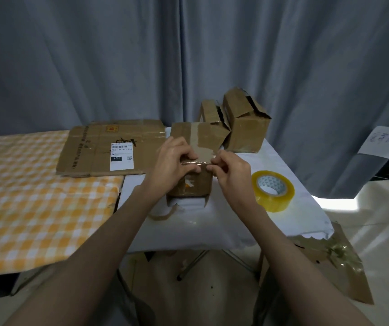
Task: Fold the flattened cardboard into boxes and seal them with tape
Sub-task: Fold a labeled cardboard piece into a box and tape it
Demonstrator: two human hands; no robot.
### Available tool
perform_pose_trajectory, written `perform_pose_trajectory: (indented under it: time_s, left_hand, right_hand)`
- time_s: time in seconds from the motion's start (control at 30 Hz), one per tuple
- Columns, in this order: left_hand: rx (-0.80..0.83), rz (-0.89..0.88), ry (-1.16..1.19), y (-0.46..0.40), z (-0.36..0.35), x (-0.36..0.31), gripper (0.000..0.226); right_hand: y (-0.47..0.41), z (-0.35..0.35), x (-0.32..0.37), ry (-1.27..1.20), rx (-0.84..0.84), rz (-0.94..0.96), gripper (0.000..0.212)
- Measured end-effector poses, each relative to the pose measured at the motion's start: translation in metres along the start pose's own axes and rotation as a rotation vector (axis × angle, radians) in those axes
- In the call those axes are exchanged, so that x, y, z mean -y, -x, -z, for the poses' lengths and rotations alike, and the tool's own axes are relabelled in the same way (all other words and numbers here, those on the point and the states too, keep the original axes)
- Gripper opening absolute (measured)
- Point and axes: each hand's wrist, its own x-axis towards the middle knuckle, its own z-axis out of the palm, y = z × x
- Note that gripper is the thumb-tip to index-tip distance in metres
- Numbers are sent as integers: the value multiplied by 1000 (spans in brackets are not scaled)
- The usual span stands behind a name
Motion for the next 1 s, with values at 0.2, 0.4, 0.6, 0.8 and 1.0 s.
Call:
perform_pose_trajectory:
  time_s: [0.2, 0.4, 0.6, 0.8, 1.0]
  left_hand:
    - [-28, -15, 71, 7, 2, 1, 20]
    - [-102, 107, 53, 23, 25, 26, 42]
    - [-9, 144, 204, 25, 39, 30, 42]
    - [27, 202, 299, 19, 43, 33, 27]
    - [-34, 287, 316, 39, 37, 25, 39]
  right_hand:
    - [-17, 1, 3, 95, 142, -6, 22]
    - [-15, 2, 0, 47, 112, -68, 18]
    - [-8, 2, 7, -188, -2, -342, 21]
    - [-13, 1, 9, -235, 2, -415, 16]
    - [-9, 3, 11, -345, -19, -432, 11]
